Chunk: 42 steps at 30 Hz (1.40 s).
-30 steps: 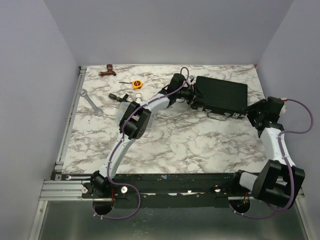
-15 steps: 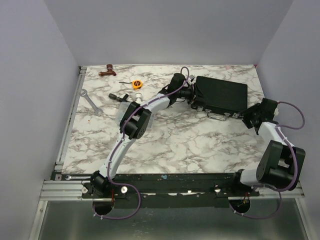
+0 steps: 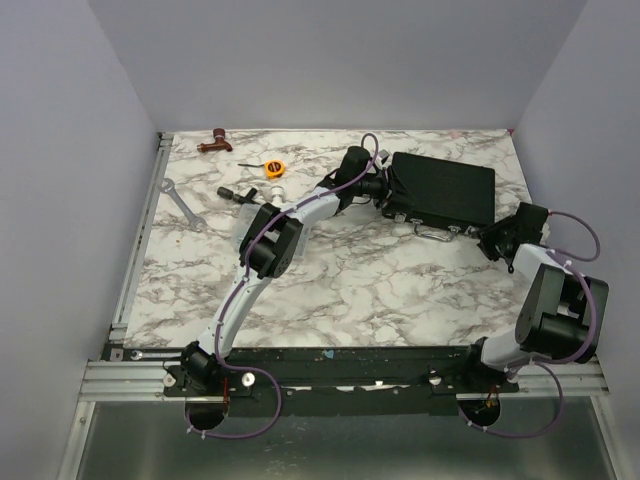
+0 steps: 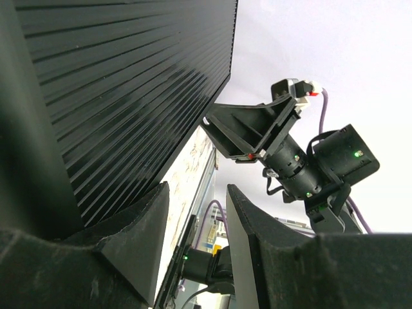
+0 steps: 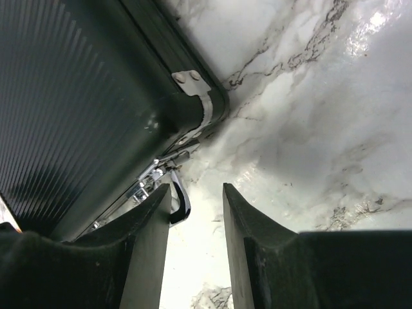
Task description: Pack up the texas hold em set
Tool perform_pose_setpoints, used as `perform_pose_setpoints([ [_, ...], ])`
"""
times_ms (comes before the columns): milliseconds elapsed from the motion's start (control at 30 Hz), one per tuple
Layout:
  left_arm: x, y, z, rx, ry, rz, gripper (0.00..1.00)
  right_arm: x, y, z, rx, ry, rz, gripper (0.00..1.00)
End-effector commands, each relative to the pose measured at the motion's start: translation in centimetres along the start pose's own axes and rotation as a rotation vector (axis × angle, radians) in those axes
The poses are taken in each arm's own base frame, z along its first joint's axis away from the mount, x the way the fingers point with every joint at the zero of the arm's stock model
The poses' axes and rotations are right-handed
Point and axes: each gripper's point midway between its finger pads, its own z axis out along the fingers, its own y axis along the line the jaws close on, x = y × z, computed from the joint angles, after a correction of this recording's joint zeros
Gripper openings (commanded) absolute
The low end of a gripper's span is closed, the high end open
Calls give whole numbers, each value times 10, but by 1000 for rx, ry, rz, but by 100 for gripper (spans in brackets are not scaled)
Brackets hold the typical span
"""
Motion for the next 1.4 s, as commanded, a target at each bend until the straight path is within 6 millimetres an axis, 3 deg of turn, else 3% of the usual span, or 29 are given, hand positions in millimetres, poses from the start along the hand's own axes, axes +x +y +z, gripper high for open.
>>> perform_pose_setpoints([
  [0,2,15,6,-14,15,-16,41,32,-37,11,111,97,35,40],
  [267,2,15,6,-11,14,-17,41,49,-55,24,146,134,66,40],
  [433,2,14,6,-8,16,-17,41,52,-52,28,118,142,65,41],
  [600,2,14,6,-9,19,-13,45,37,-36,8,79,100,-5,43],
  [767,2,14,6,-22,22,-2,51,4,-12,-26,18,-41,-88,49],
  [867,3,15,5,-22,25,-2,52,-4,-9,-32,24,-69,-94,49],
  [1033,3,15,5,-24,22,-2,52,0,-11,-24,34,-46,-53,37],
  [1167,3,15,5,-24,19,-4,52,9,-10,-12,-1,-25,7,2],
  [1367,3,15,5,-25,19,-8,52,16,-20,16,30,3,71,1],
])
